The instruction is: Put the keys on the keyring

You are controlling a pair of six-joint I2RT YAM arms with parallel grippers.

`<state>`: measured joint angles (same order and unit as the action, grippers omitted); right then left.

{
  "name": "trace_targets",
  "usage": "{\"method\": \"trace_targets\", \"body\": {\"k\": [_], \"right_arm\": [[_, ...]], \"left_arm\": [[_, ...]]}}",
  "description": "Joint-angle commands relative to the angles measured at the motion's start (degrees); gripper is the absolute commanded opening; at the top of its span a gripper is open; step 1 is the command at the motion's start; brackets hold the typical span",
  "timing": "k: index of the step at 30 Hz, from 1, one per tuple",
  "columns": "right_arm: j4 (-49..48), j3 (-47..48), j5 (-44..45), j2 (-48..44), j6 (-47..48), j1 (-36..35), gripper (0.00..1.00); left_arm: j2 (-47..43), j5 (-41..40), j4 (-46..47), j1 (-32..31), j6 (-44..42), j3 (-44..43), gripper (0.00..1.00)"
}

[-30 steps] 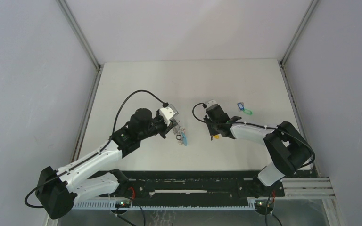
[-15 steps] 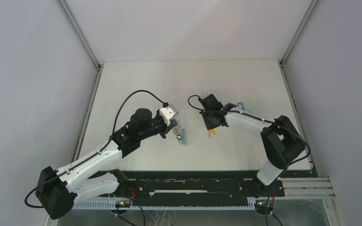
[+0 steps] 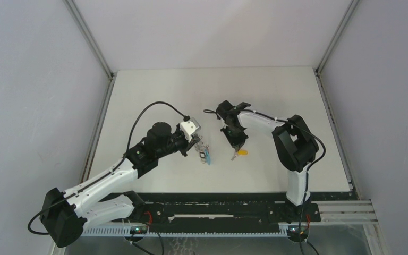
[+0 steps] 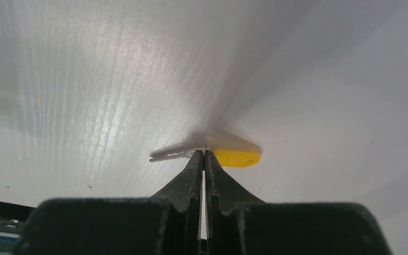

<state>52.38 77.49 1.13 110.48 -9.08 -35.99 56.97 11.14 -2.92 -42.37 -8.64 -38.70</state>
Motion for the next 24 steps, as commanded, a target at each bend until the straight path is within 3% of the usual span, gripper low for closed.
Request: {"method": "trace_targets", "body": {"k": [1, 15, 24], "right_arm": [[5.3, 5.5, 0.3, 2.0, 2.1, 0.0, 0.0], [10.1, 13.2, 2.3, 8.6, 3.1, -1.5, 0.0], [5.1, 8.5, 4.2, -1.9, 1.9, -2.8, 0.23]], "left_arm": [[-0.4, 1.2, 2.3, -0.3, -1.1, -1.4, 0.0], [-0.2, 1.5, 1.9, -0.3, -1.1, -1.6, 0.0], [-0.1, 1.5, 1.9, -0.3, -1.2, -1.6, 0.0]]}}
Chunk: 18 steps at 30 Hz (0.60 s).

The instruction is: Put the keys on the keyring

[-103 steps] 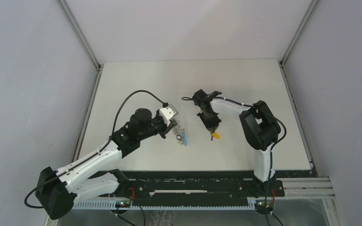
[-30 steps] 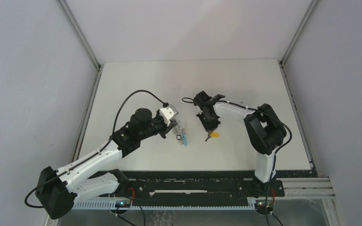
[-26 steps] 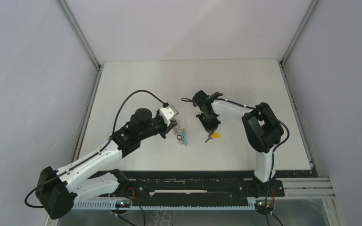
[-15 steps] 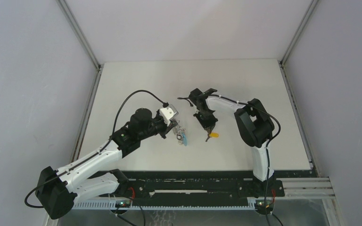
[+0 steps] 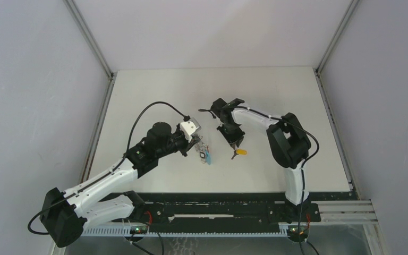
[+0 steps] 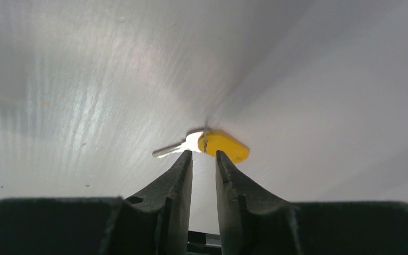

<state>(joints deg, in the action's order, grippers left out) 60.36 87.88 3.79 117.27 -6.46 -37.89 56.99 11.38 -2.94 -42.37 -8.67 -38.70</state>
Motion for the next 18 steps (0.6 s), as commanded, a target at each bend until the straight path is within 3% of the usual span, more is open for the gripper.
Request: {"method": "trace_targets", "body": {"k": [1, 7, 14, 18], "right_arm": [[-4.8, -3.9, 1.5, -10.4, -1.2, -1.0, 0.25], [-18.7, -17.7, 2.5, -20.3, -4.1, -1.2, 0.24], [-45.4, -40.4, 4.0, -36.2, -6.2, -2.1, 0.24], [-57.4, -48.5, 2.8, -40.6, -5.9, -2.0, 0.24]], "left_arm": [[-0.1, 1.3, 1.9, -0.3, -1.2, -1.6, 0.0], [-0.2, 1.1, 1.9, -0.3, -1.2, -1.6, 0.0], [-0.5, 0.9, 2.5, -0.3, -1.0, -1.4, 0.0], [-0.4, 1.0, 2.5, -0.3, -1.0, -1.4, 0.0]]}}
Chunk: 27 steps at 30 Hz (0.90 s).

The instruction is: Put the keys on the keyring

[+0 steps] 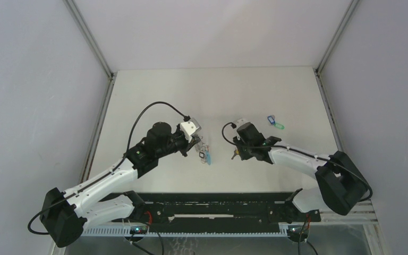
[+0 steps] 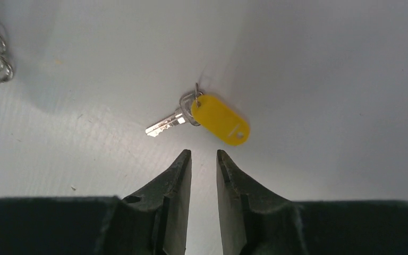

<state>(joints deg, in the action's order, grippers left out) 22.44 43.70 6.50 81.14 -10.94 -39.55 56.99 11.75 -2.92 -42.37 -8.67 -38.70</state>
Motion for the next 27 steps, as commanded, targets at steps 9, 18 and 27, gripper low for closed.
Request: {"method": "trace_targets", "body": {"k": [9, 18, 27], "right_arm": [[-23.1, -5.5, -1.0, 0.6, -0.5, 0.0, 0.22], [-21.7, -5.4, 2.8, 1.7, -1.7, -0.1, 0.2], [-20.7, -4.7, 1.3, 4.2, -1.8, 0.1, 0.16]], "left_arm": [[-0.5, 0.6, 2.7, -0.3, -1.0, -1.3, 0.0], [-0.3, 0.6, 2.7, -0.3, -1.0, -1.2, 0.0], [-0.5, 0.5, 2.7, -0.3, -1.0, -1.2, 0.0]]}}
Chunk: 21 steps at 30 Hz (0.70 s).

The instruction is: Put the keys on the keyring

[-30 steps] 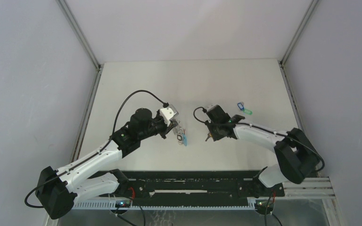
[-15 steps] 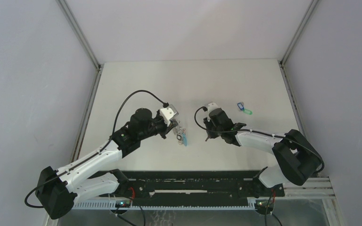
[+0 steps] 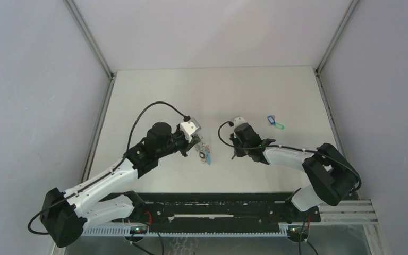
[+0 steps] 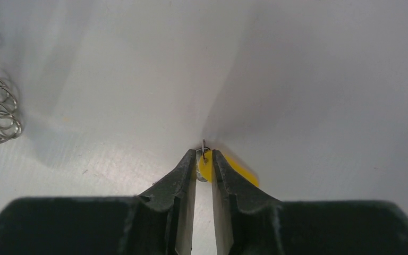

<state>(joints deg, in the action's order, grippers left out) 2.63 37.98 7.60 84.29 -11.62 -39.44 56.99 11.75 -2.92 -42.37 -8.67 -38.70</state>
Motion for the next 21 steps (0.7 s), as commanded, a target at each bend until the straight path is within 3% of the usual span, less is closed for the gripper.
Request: {"method": "trace_targets", "body": {"k": [1, 6, 11, 14, 21], "right_arm": [[-0.8, 1.0, 0.2, 1.2, -1.3, 0.0, 0.16], [-0.5, 1.1, 0.3, 1.3, -1.1, 0.0, 0.12], [0.7, 1.8, 0.4, 1.4, -0.6, 0.0, 0.0], [3.7, 3.5, 0.3, 0.7, -0.1, 0.0, 0.0], [26.8, 17.1, -2.1, 2.3, 1.0, 0.7, 0.0]], "left_arm": [[-0.6, 0.5, 2.6, -0.3, -1.0, -1.2, 0.0], [-0.3, 0.6, 2.6, -0.3, -1.0, -1.3, 0.0], [-0.6, 0.5, 2.6, -0.3, -1.0, -1.2, 0.0], [-0.7, 0.5, 2.5, -0.3, -1.0, -1.2, 0.0], [-0.9, 0.3, 2.4, -0.3, -1.0, -1.2, 0.0]]}}
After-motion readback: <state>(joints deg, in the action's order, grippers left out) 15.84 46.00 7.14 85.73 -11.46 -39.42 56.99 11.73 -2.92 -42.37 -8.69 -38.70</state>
